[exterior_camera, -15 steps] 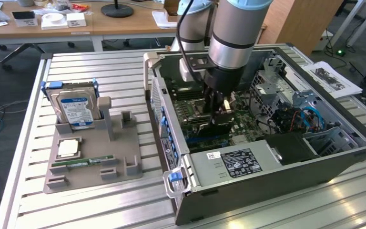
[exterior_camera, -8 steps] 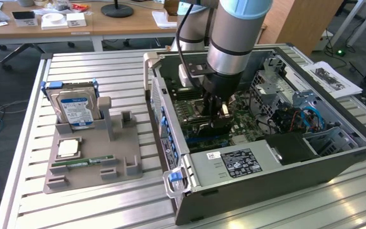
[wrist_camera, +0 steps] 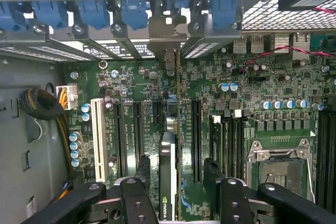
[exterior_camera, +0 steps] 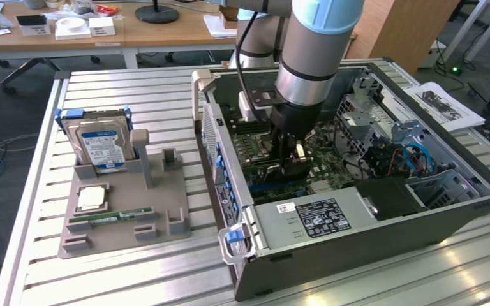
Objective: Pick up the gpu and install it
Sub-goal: 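Insert the gpu into the slot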
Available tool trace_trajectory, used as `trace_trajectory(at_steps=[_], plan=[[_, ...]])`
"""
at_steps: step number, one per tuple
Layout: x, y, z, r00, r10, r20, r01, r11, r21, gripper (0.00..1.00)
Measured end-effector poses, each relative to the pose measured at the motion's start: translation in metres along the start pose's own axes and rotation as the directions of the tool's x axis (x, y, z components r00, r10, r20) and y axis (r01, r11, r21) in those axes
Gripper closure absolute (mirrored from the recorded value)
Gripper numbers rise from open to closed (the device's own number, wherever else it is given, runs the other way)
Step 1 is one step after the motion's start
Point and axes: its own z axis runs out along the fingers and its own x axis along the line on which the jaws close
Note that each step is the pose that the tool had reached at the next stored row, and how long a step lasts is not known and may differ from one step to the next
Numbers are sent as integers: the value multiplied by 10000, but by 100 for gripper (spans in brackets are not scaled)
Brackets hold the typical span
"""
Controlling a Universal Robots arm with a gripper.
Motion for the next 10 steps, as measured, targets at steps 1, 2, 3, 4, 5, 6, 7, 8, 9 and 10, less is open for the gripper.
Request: trace_trajectory(at_steps=[1, 2, 3, 4, 5, 6, 7, 8, 9, 10], plan=[[0, 0, 0, 10000, 0, 0, 0, 10000, 0, 47], [0, -1, 0, 10000, -2, 0, 2, 10000, 0, 47], [0, -1, 0, 10000, -2, 0, 2, 10000, 0, 47], [0, -1, 0, 10000, -2, 0, 2, 10000, 0, 47], [1, -1, 0, 10000, -2, 0, 2, 10000, 0, 47], [0, -1, 0, 10000, -2, 0, 2, 10000, 0, 47], [0, -1, 0, 10000, -2, 0, 2, 10000, 0, 47], [0, -1, 0, 10000, -2, 0, 2, 10000, 0, 47], [1, -1, 0, 10000, -2, 0, 2, 10000, 0, 47], [0, -1, 0, 10000, -2, 0, 2, 10000, 0, 47]])
